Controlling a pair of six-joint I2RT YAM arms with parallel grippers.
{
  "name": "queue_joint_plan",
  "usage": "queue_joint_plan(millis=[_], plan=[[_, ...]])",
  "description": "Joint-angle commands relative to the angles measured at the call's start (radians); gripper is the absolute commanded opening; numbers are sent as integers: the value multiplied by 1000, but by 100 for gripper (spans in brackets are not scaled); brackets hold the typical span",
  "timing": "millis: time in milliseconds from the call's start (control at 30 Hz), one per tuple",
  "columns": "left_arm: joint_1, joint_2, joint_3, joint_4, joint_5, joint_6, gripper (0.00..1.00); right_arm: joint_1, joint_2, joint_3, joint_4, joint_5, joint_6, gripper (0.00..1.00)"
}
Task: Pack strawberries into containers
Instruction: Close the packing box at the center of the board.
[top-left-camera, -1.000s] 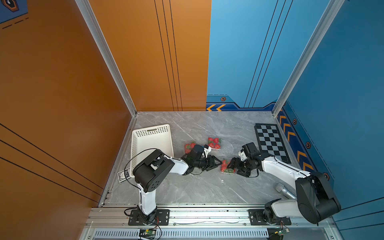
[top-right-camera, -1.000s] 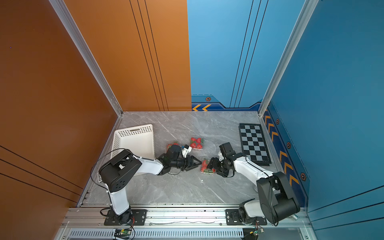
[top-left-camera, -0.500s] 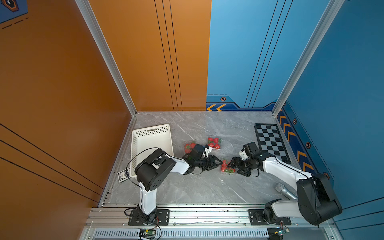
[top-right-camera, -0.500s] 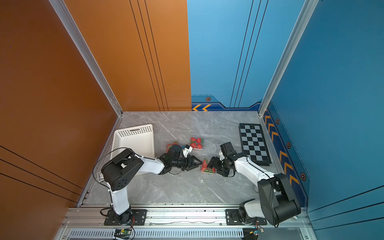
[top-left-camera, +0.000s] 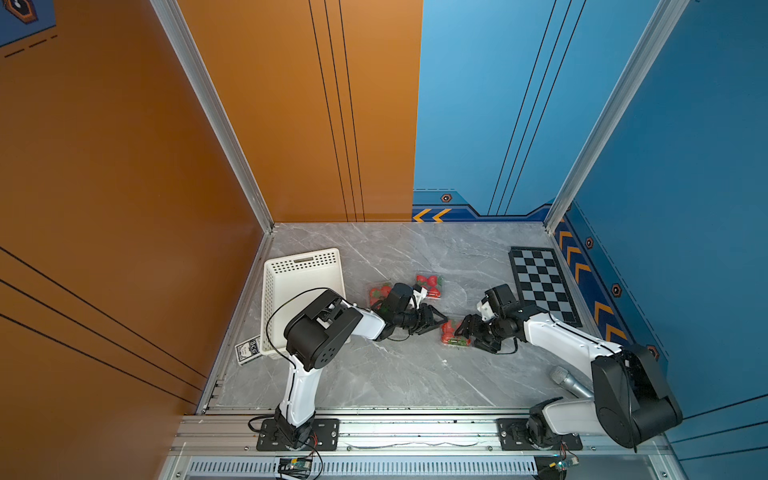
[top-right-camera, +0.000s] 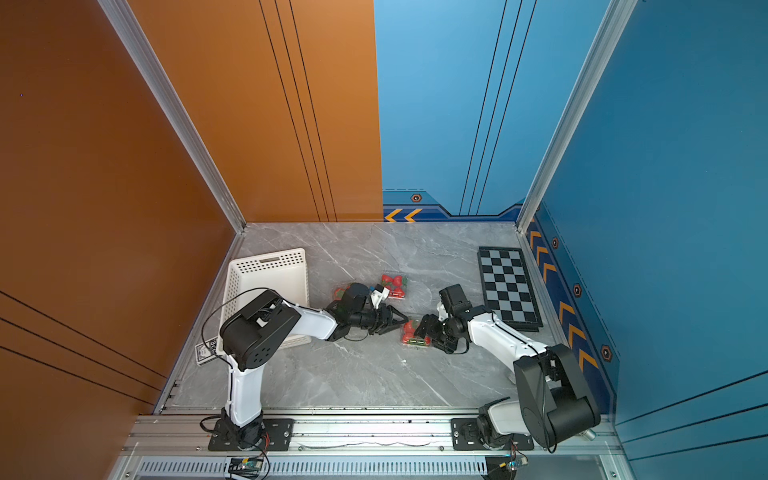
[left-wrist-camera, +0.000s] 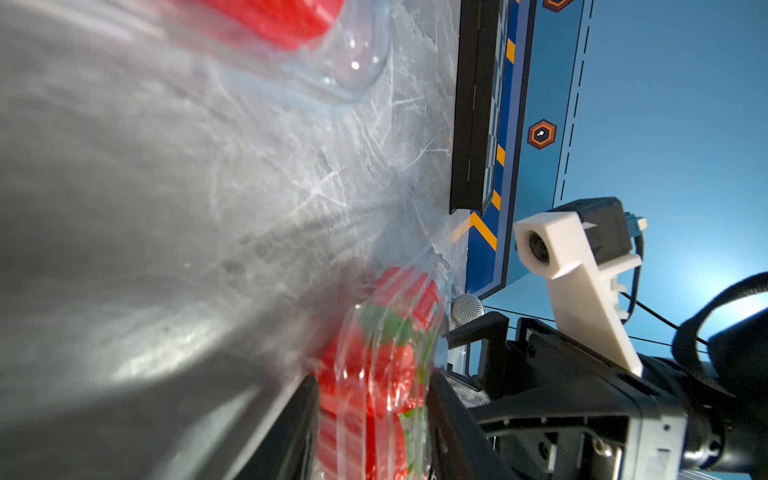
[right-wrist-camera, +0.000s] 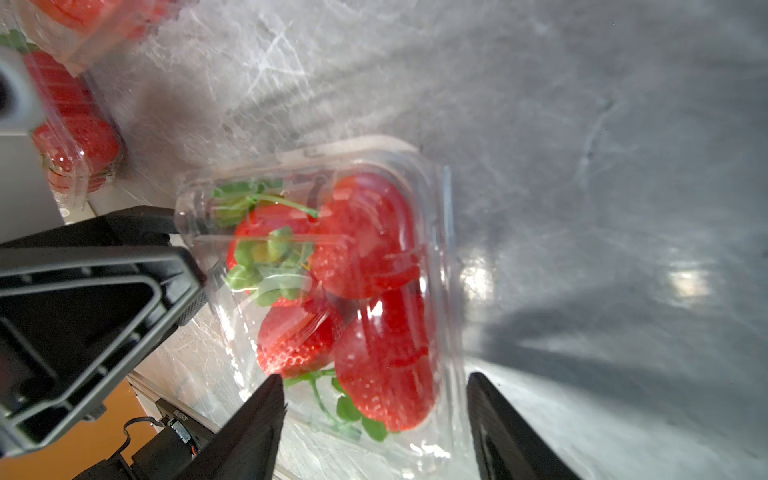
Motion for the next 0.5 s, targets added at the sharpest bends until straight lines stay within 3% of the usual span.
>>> queue_joint_plan(millis=[0, 267, 467], plan=[[11, 18, 25, 9, 13, 18, 41, 7, 21, 8, 14, -15, -5, 70], [10, 34, 48, 9, 30, 13, 28, 6, 31, 10, 17, -15, -7, 70], [4, 48, 62, 9, 40, 10, 26, 6, 39, 11, 21, -15, -8, 69]])
